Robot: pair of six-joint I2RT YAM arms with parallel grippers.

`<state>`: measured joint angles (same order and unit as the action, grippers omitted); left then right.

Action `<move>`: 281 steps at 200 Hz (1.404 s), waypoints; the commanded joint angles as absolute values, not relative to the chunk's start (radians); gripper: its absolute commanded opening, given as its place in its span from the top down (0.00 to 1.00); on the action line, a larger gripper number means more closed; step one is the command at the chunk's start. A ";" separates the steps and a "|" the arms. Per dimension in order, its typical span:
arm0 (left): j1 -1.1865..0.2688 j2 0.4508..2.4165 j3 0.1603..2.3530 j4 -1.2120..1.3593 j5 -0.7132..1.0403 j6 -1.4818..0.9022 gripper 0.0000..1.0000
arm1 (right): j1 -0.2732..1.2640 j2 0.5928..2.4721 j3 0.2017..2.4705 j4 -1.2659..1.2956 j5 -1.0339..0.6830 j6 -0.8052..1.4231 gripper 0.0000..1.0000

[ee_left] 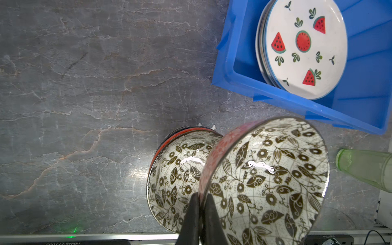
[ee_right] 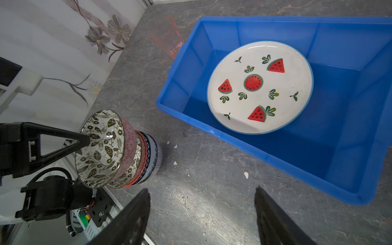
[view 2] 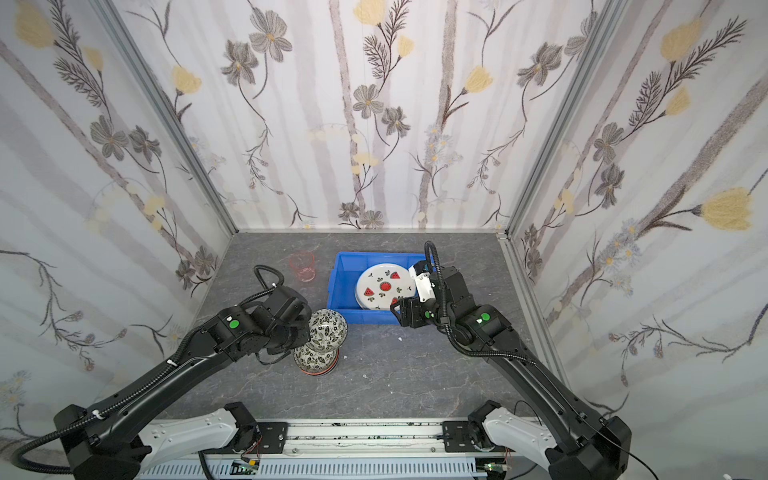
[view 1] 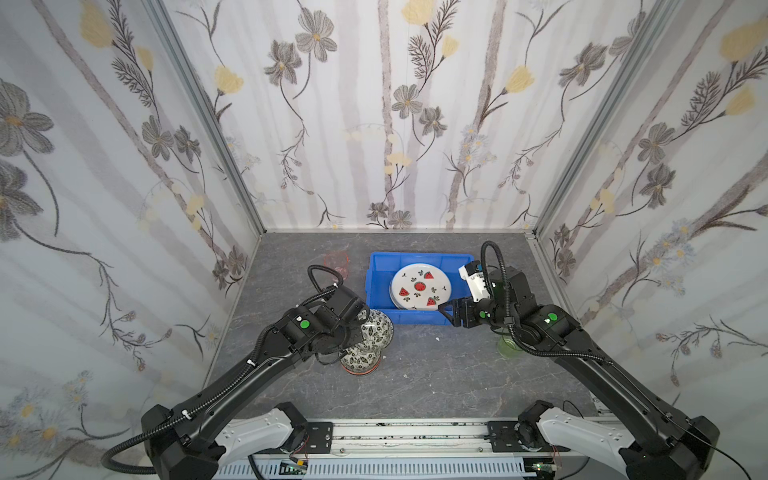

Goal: Place the mixed dishes into the plastic bin
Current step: 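Lift the top leaf-patterned bowl with the left gripper toward the right gripper, then grasp the leaf-patterned bowl rim with the right gripper beside the left gripper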

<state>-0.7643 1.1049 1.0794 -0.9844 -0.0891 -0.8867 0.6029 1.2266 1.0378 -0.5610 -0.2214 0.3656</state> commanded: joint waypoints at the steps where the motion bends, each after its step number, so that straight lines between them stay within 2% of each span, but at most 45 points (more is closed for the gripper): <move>1: -0.769 1.134 1.109 -0.893 -0.090 -0.890 1.00 | 0.649 1.258 1.089 -0.597 -0.160 0.389 0.24; 60: -0.835 1.277 1.217 -0.815 -0.128 -0.878 1.00 | 0.746 1.366 1.188 -0.614 -0.079 0.413 0.28; 143: -0.874 1.434 1.332 -0.774 -0.129 -0.836 1.00 | 0.761 1.448 1.225 -0.617 -0.045 0.415 0.34; 214: -0.895 1.482 1.365 -0.759 -0.123 -0.838 1.00 | 0.758 1.504 1.245 -0.639 -0.008 0.391 0.40; 281: -0.896 1.476 1.361 -0.760 -0.134 -0.841 1.00 | 0.749 1.528 1.261 -0.655 0.068 0.384 0.40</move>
